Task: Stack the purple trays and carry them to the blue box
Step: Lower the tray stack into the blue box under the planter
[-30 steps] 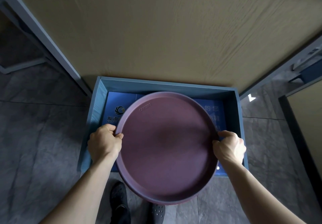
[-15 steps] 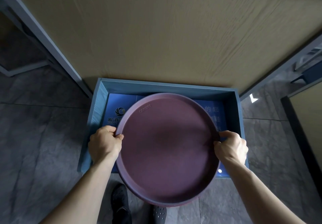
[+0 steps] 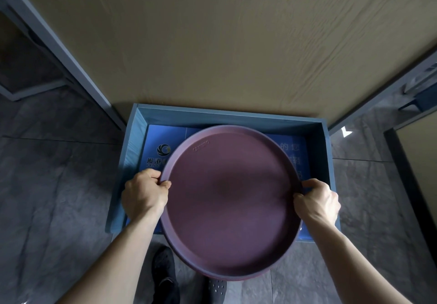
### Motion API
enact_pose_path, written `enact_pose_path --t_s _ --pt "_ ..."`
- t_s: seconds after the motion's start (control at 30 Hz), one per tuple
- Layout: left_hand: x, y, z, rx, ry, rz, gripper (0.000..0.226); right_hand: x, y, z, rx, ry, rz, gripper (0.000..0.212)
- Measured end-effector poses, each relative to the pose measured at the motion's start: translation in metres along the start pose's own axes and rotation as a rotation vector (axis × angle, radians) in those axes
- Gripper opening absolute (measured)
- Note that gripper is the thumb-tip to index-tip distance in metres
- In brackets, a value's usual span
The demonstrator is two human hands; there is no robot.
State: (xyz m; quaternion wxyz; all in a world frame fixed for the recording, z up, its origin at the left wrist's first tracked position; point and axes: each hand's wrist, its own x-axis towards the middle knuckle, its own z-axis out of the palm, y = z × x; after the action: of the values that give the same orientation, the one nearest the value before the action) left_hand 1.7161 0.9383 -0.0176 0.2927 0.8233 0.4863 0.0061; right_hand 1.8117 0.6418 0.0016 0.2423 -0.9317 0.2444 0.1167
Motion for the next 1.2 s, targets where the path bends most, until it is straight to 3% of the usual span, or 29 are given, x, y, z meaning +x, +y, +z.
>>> enact_pose_path --t_s 0.4,0.63,0.83,1.2 --pt "0.001 0.001 -0.002 -0.023 -0.014 -0.009 0.024 0.001 0.004 0.001 0.084 -0.008 0.045 0.037" --pt "0.003 -0.003 0.001 -0.015 -0.018 -0.004 0.022 -0.004 0.007 0.002 0.256 -0.001 0.169 0.040" --pt "0.006 -0.003 0.002 -0.013 -0.008 -0.014 0.017 -0.007 0.006 -0.003 0.217 -0.056 0.131 0.046" --pt "-0.006 -0.014 0.004 -0.041 0.050 0.015 0.030 -0.014 0.006 0.003 0.228 0.042 0.129 0.040"
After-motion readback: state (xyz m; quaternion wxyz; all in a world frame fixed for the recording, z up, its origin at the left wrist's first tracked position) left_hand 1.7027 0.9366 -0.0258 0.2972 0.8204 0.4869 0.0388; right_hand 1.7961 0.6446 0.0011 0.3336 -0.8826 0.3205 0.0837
